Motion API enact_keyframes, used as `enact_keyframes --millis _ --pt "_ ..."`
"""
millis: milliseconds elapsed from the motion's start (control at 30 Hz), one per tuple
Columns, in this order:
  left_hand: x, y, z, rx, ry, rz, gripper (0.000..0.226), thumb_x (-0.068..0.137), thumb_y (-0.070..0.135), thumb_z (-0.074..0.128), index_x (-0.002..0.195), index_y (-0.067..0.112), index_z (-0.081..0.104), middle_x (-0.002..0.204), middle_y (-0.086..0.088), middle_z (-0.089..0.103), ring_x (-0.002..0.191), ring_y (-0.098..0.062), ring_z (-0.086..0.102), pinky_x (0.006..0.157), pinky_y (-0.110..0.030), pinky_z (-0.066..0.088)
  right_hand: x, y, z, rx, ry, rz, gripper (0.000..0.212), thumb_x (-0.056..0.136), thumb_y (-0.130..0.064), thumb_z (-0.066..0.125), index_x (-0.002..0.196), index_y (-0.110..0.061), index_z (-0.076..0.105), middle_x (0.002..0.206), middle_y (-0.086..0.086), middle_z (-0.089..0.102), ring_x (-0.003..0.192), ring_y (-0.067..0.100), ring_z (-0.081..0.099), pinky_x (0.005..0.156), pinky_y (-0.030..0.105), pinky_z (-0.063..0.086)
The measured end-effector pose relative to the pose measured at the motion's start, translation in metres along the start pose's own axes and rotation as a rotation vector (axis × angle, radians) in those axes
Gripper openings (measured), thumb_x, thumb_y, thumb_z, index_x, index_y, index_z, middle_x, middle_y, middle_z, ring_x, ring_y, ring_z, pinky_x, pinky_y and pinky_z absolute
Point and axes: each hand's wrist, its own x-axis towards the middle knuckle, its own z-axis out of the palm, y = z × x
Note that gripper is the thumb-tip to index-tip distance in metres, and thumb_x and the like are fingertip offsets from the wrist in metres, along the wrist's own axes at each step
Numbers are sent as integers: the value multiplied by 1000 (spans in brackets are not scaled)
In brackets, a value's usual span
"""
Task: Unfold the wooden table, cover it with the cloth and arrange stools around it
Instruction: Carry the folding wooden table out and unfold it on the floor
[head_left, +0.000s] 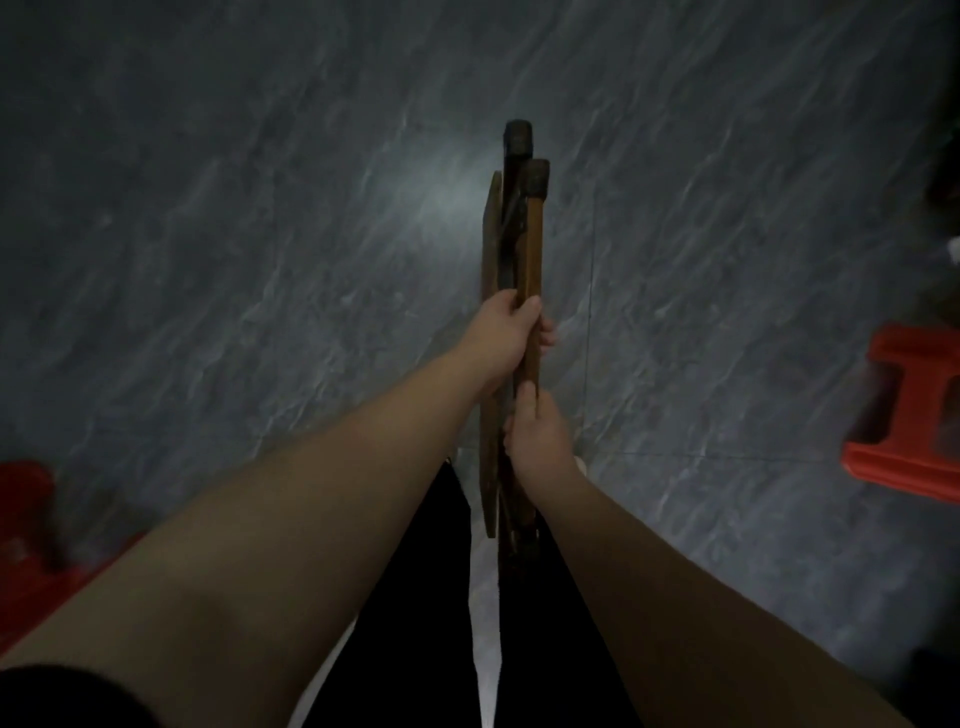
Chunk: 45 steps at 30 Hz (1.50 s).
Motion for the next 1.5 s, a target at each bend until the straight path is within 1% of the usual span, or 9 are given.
enact_keyframes --millis 433,533,633,733,867,1033,1167,1400,1500 --pt "6 -3 -5 159 -12 17 21 105 24 44 111 6 54 95 -12 66 86 -24 70 81 -39 58 7 1 -1 28 -51 5 43 100 -49 31 94 -14 57 93 15 65 88 32 63 86 54 51" --pt "6 -3 -3 353 29 50 22 104 32 43 107 15 55 100 -10 68 91 -26 69 86 -45 57 8 2 -7 3 -67 -22 38 104 -42 33 99 -12 57 97 15 66 93 32 64 86 48 50" --pt "-2 -3 -4 637 74 141 37 105 39 38 125 11 53 110 -6 65 94 -18 62 78 -29 47 8 4 -18 -49 -87 -90 33 105 -38 36 106 -13 58 100 6 65 95 22 61 85 36 46" --pt "-16 -19 -13 730 97 199 43 104 43 36 134 14 49 116 -4 63 98 -16 61 81 -29 47 9 5 -34 -118 -113 -162 25 103 -36 40 111 -20 58 92 -9 64 88 10 62 81 32 47" --pt "-42 -49 -23 849 103 199 61 98 57 30 143 18 43 134 -7 58 120 -22 57 103 -43 46 8 12 -59 -263 -111 -302 27 102 -30 43 123 -21 58 106 -5 65 99 11 61 89 34 49" --pt "-95 -90 -32 1152 97 244 54 103 35 43 150 10 35 140 -17 52 124 -31 50 106 -37 37 5 41 -90 -643 -63 -493 41 98 -22 50 138 -10 50 129 12 57 122 27 49 104 36 36" --pt "-129 -125 -43 1350 152 164 63 100 44 30 153 11 28 155 -16 36 140 -34 34 115 -47 30 -10 74 -104 -872 -15 -549 55 95 -26 51 146 -11 40 143 14 48 130 32 44 107 47 40" --pt "-192 -165 -62 1430 250 265 67 99 48 28 156 14 22 161 -15 23 147 -36 21 118 -50 20 -62 142 -95 -897 73 -605 64 92 -39 29 147 -10 38 145 16 44 132 35 43 105 53 42" --pt "-221 -183 -71 1433 264 314 70 96 50 25 157 15 20 163 -13 20 149 -34 17 119 -48 17 -90 170 -84 -862 100 -624 62 92 -34 37 149 -10 35 148 16 41 137 34 39 107 54 40"
